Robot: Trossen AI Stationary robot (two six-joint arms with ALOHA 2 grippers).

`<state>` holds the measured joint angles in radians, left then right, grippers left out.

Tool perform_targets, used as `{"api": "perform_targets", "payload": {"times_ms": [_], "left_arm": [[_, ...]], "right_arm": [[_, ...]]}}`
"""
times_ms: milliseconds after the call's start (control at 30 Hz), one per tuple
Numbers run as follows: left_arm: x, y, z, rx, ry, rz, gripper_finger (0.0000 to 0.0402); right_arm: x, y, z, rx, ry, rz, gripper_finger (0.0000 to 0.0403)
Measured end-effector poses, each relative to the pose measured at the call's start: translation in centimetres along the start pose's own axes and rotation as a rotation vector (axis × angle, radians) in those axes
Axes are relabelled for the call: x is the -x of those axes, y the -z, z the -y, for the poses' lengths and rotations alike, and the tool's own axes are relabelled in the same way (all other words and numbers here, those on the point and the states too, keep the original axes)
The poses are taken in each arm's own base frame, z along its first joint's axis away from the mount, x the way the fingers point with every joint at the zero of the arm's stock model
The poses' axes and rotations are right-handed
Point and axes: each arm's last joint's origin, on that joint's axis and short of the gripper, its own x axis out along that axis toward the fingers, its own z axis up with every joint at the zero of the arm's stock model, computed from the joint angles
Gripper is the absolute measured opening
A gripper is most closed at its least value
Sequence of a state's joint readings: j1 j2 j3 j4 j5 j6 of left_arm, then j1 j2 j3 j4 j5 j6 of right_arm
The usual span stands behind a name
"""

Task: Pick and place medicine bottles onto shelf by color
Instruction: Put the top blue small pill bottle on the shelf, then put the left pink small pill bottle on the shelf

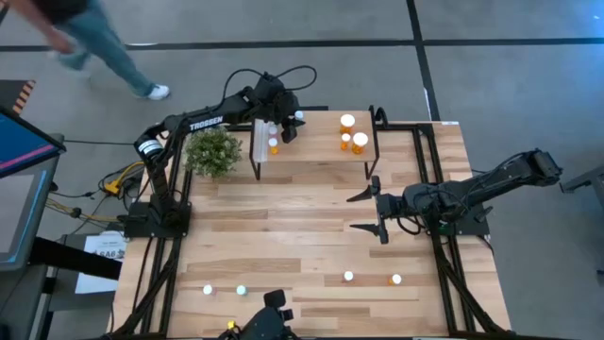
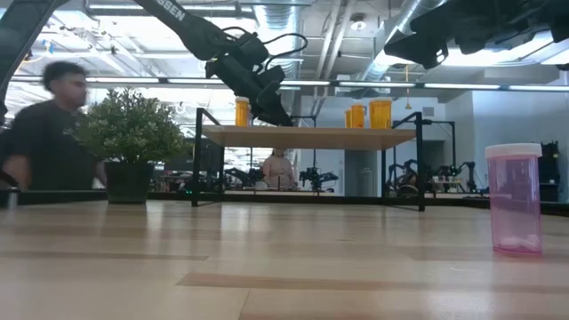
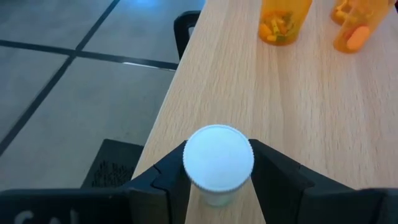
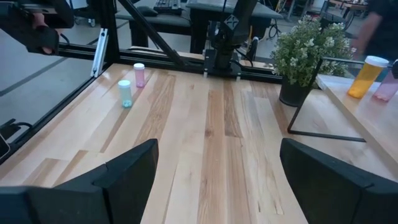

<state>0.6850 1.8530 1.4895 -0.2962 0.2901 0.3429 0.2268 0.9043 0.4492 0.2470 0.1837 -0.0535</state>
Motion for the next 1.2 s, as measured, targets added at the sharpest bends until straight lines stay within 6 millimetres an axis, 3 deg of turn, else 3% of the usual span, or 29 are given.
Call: {"api": "perform_targets", "payload": {"times_ms": [333, 633, 833, 1200], "left_arm": [[0.0, 0.0, -0.1, 0.005, -0.032, -0.011, 0.0146], [0.0, 0.0, 0.1, 0.013, -0.029, -0.011, 0.021], [0.0, -0.2, 0.3, 0.009, -0.025, -0.009, 0.0228], [1.7, -3.2, 0.1, -0.019, -0.073, 0.011, 0.0229]], "right_arm": [[0.0, 0.0, 0.0, 0.0, 0.0, 0.0, 0.0357], [0.0, 0.0, 0.0, -0.001, 0.0, 0.0, 0.0357], [0.0, 0.0, 0.0, -0.001, -0.001, 0.0, 0.0357], [0.0, 0.0, 0.0, -0.002, -0.001, 0.0, 0.0357]]}}
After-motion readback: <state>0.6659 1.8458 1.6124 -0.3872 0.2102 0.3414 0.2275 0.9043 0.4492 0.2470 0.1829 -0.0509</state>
